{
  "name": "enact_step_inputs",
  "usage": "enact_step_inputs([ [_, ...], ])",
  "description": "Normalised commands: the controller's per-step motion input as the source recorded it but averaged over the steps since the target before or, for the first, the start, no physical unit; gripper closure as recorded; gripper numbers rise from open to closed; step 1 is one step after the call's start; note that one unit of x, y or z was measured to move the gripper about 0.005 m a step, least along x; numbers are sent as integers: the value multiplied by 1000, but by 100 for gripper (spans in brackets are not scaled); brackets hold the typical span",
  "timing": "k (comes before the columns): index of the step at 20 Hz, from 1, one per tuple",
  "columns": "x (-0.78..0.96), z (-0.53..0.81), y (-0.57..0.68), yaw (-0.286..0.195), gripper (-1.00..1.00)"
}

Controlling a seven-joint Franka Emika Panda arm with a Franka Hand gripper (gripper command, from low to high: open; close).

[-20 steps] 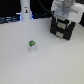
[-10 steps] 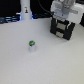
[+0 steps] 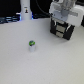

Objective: Open the kcup holder, insert the kcup into the holder, and close the kcup holder

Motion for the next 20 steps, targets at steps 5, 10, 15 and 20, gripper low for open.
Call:
enact_step_inputs([
  [5,684,119,-222,29,100],
  [10,963,254,-235,-53,100],
  [15,968,240,-274,-64,100],
  [20,951,241,-300,-75,100],
])
